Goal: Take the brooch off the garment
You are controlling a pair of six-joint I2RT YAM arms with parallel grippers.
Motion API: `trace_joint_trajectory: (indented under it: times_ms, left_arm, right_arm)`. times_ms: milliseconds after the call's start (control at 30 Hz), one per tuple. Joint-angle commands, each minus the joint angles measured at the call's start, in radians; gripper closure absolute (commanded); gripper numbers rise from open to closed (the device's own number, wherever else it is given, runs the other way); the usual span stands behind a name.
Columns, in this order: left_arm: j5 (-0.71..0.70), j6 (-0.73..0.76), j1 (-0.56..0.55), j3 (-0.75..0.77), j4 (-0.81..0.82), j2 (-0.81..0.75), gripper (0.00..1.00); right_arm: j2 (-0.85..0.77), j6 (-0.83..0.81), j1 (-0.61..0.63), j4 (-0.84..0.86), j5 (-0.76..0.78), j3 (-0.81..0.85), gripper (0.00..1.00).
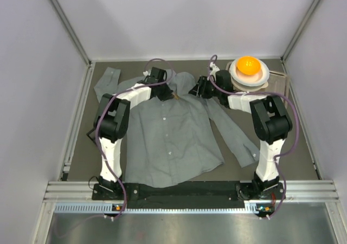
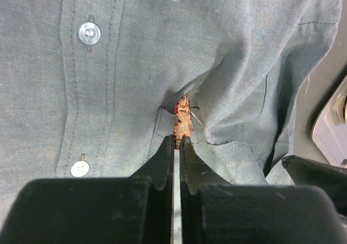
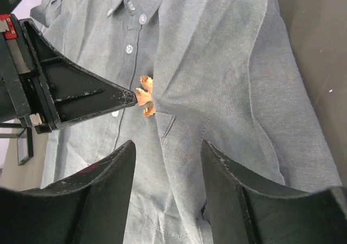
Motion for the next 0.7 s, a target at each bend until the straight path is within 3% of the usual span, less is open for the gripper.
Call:
trace_joint_trajectory:
  times_ms: [0,400,500,667]
  left_arm:
    - [-0.038,0.020,0.020,-0.077,0.112,-0.083,1.00]
    - [0.004,-0.015,0.032,-0.098,0.258,-0.120,1.00]
    - [-0.001,-0.008,0.032,-0.070,0.204,-0.123,1.00]
    - [-0.053,0.032,0.032,-0.174,0.178,-0.250,1.00]
  right_arm:
    - [-0.059,-0.010,-0.011,0.060,-0.016,-0.001,0.48]
    - [-0.059,-0.010,-0.017,0.055,-0.017,-0.002,0.48]
    - [-0.060,-0.014,-0.022,0.038,-0.008,-0.004,0.48]
    - [-0.102,-0.054,-0.022,-0.041,0.044,-0.021,0.48]
